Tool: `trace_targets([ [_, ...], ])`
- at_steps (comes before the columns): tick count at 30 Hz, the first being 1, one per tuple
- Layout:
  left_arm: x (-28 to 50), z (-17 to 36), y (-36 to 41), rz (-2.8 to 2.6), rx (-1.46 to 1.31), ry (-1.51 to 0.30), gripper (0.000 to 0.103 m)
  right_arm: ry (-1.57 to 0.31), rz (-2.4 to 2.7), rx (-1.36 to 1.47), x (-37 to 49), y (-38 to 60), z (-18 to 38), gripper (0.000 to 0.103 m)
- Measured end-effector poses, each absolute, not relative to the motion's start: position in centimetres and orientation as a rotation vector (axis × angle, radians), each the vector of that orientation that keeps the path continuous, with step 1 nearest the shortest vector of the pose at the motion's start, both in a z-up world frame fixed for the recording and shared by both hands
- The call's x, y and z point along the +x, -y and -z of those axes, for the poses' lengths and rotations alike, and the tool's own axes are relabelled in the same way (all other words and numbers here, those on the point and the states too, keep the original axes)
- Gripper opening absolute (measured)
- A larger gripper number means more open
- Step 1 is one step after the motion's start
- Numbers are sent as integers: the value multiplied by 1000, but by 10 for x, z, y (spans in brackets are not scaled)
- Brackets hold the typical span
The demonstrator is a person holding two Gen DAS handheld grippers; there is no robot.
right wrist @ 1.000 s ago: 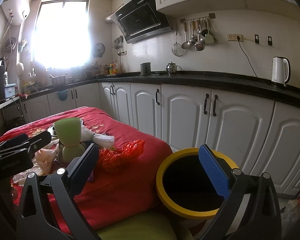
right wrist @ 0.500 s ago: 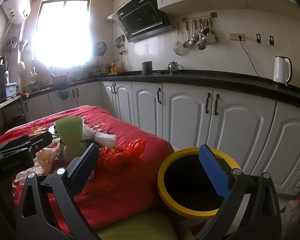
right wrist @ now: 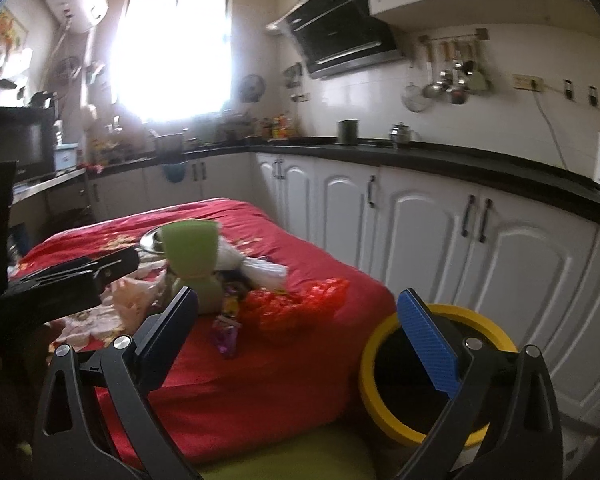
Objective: Collect trash
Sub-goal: 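Grasp the white plastic bag with the left gripper while the right gripper grasps the green mesh cup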
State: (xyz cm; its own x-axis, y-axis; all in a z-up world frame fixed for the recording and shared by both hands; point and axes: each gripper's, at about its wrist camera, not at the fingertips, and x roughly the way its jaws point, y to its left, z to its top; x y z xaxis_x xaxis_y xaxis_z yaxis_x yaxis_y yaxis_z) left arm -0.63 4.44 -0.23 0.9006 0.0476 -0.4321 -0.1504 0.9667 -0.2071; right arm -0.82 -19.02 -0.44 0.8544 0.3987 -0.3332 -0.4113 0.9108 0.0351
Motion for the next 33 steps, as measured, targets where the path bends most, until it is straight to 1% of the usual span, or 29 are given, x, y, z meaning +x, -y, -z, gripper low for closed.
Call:
trace_targets([
  [12, -8, 6, -96, -202, -300, -452, 92, -417, -579, -75, 27, 145, 5, 97],
  [19, -4, 16, -124, -231, -319, -495, 92, -439, -638, -89, 56, 119, 2, 97],
  [33, 22, 64, -171, -138, -456, -640, 92, -532, -760, -129, 118, 53, 5, 97],
])
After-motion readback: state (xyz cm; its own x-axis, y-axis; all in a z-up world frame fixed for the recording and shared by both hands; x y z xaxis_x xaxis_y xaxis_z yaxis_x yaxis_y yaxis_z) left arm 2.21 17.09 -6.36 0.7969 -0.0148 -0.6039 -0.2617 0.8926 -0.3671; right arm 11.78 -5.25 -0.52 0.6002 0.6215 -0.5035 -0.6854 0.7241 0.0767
